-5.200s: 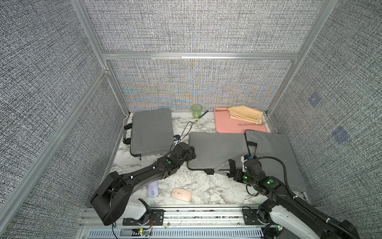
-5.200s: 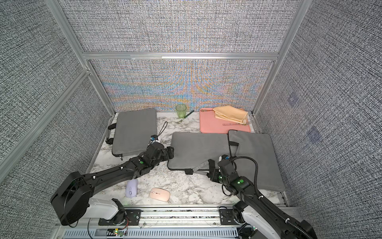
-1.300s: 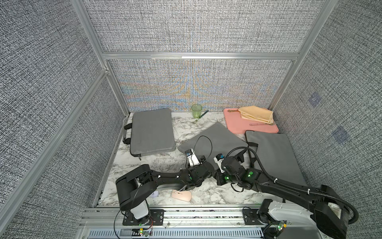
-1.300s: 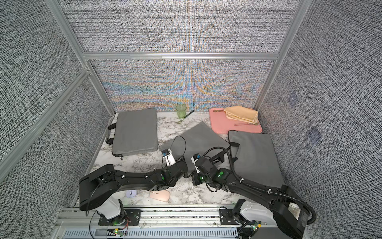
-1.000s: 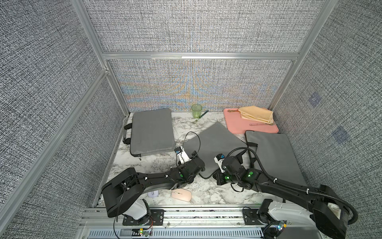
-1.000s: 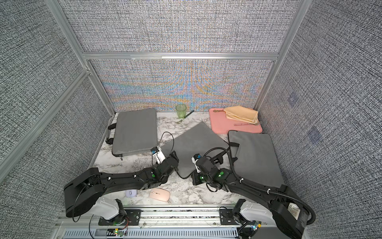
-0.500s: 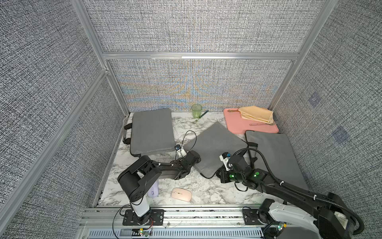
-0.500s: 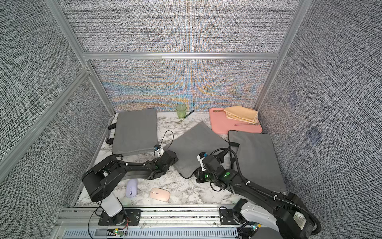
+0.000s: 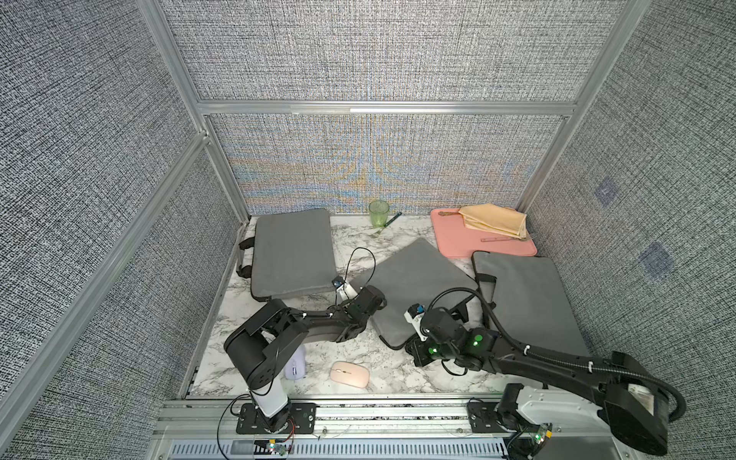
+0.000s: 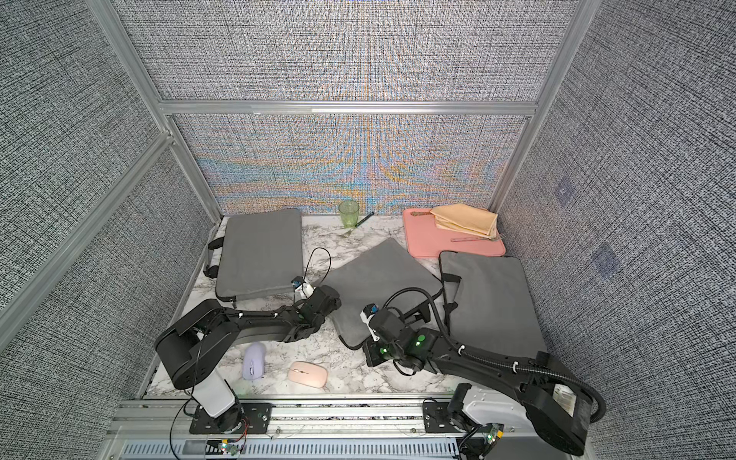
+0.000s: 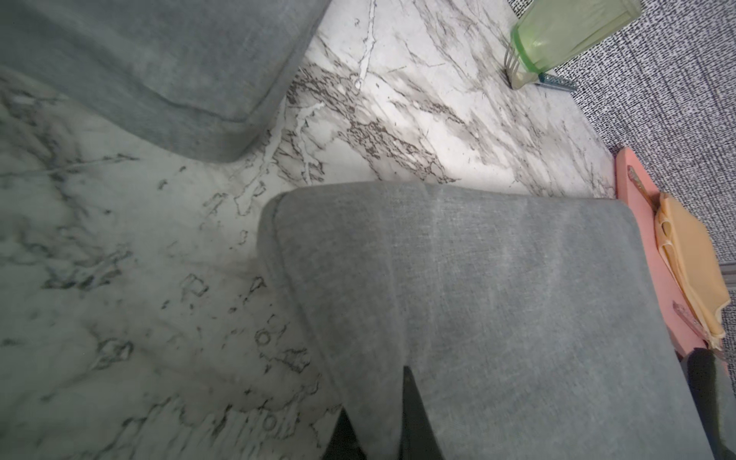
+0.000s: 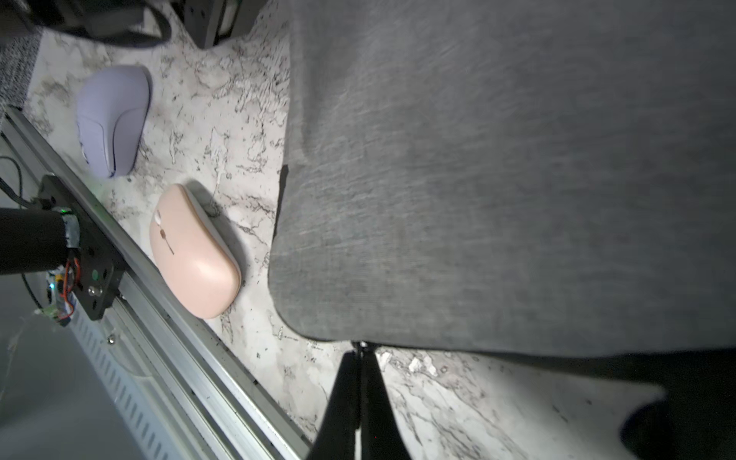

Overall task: Put the mouse into the laptop bag
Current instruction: Unzip the zipper on the zippered laptop bag.

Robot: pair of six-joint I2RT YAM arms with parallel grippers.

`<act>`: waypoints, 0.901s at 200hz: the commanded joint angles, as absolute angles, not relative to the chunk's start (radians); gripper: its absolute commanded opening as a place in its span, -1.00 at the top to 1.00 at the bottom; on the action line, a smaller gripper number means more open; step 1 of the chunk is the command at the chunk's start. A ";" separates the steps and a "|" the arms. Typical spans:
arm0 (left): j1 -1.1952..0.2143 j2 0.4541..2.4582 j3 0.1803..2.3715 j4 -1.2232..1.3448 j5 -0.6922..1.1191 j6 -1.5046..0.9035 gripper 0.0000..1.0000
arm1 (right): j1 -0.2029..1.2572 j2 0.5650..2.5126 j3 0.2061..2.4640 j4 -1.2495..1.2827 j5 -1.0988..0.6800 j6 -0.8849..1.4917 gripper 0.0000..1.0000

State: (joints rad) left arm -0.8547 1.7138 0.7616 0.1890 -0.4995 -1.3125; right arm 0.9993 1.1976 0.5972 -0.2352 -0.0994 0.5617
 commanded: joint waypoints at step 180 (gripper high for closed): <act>-1.121 1.506 0.562 0.228 -0.599 -1.487 0.20 | 0.720 1.325 0.725 -0.314 -0.047 0.524 1.00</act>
State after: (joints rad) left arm -1.0870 1.4727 0.5331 0.0990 -0.7094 -1.5337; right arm 0.7361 1.3373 0.7071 -0.2676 -0.1833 0.5190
